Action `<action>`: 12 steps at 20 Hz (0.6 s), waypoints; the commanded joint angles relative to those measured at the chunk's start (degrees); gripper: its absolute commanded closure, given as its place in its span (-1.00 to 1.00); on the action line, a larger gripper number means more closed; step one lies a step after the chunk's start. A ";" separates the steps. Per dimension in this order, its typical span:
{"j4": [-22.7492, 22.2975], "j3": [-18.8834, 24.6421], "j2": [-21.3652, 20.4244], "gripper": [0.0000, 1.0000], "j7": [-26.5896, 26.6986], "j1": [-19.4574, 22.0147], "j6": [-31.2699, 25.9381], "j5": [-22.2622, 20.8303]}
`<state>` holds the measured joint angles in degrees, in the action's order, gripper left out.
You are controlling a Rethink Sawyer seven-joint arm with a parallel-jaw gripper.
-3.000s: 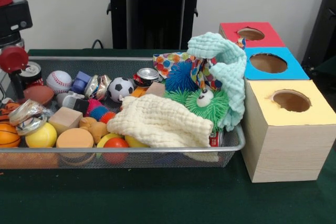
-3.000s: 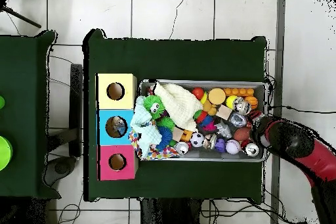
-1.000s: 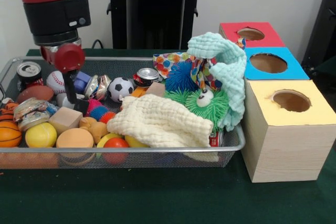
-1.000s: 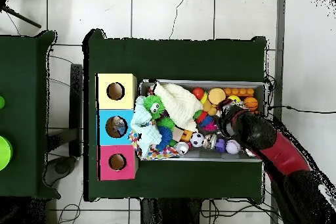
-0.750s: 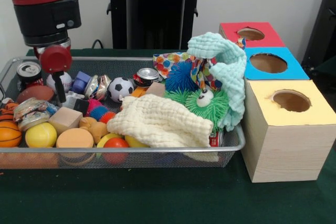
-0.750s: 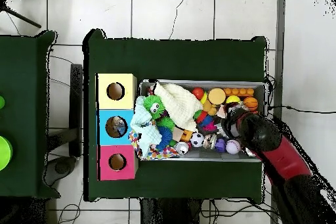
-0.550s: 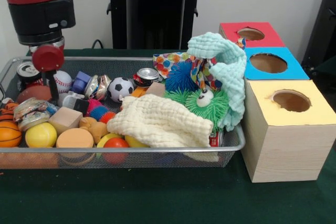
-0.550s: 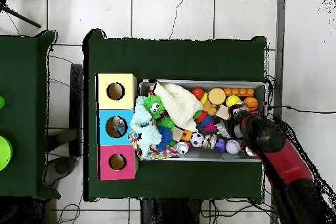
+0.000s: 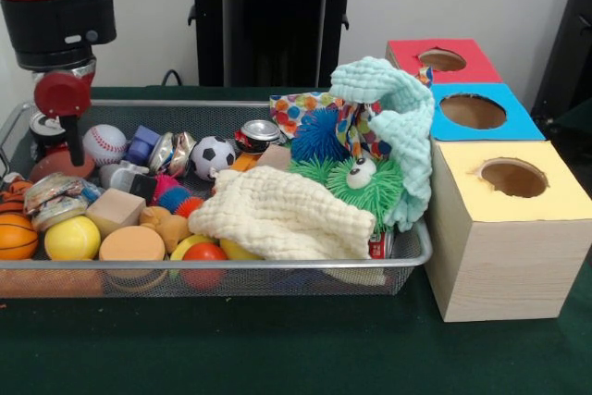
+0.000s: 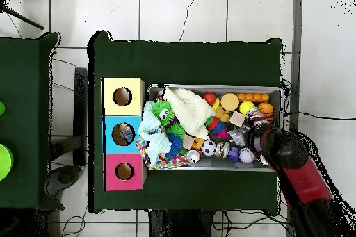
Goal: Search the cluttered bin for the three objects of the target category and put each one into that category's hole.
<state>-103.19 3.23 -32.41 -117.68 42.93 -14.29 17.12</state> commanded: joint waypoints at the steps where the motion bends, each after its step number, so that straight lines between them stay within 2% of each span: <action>1: -5.05 -0.79 1.77 1.00 -13.83 -0.23 5.15 2.79; 5: -5.42 -0.83 2.68 1.00 -13.96 0.01 5.76 3.74; 12: -6.30 4.22 6.26 1.00 -13.67 3.68 10.13 3.66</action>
<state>-105.93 2.38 -30.34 -117.68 44.25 -9.38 17.81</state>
